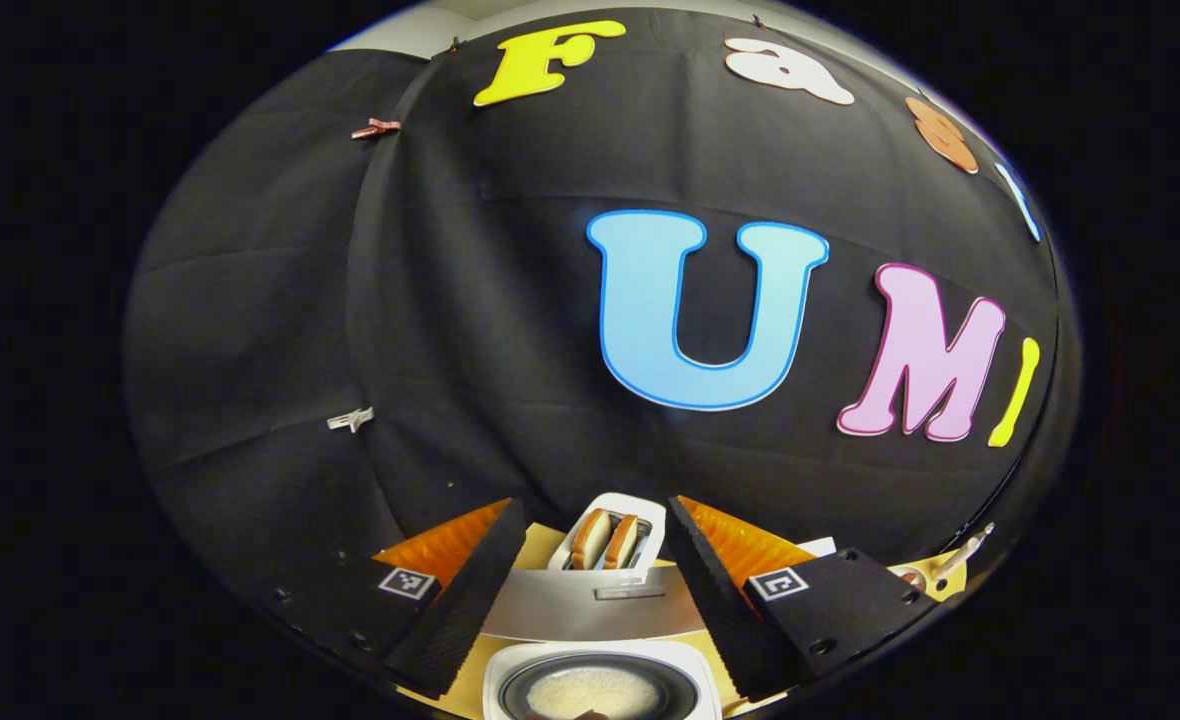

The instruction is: Close the left gripper, press the button to open the rice cooker; take a wooden spoon from the chopstick holder with the right hand, scoop a spoonful of rice and pour it into the rice cooker, then put the wooden spoon back into the chopstick holder.

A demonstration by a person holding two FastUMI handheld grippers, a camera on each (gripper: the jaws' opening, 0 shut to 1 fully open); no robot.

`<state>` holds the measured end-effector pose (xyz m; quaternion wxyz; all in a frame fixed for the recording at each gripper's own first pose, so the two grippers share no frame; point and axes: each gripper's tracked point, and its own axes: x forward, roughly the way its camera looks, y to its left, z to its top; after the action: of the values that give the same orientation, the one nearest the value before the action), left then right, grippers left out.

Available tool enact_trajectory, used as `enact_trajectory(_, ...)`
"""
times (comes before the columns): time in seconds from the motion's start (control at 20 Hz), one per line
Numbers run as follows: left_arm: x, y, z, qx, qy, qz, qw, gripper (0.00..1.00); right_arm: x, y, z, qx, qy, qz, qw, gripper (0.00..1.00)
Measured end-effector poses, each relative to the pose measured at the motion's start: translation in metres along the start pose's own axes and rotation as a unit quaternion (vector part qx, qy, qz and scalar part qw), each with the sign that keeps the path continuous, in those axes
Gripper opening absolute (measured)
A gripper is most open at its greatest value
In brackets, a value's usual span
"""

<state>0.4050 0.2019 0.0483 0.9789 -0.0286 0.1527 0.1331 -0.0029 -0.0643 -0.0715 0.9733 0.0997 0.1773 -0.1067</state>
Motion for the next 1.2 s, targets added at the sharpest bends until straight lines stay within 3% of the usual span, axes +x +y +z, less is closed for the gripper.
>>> enact_trajectory(0.4, -0.048, -0.011, -0.033, 0.011, 0.054, -0.009, 0.998, 0.99, 0.002, 0.019, -0.032, -0.02, 0.025, 0.036, 0.999, 0.99)
enact_trajectory(0.8, -0.104, -0.045, -0.113, 0.016, 0.103, -0.048, 0.993, 0.98, 0.012, 0.035, -0.053, -0.033, 0.054, 0.066, 0.996, 0.98)
enact_trajectory(1.2, -0.126, -0.049, -0.195, 0.027, 0.109, -0.034, 0.993, 0.99, 0.012, 0.04, -0.077, -0.053, 0.083, 0.09, 0.991, 0.98)
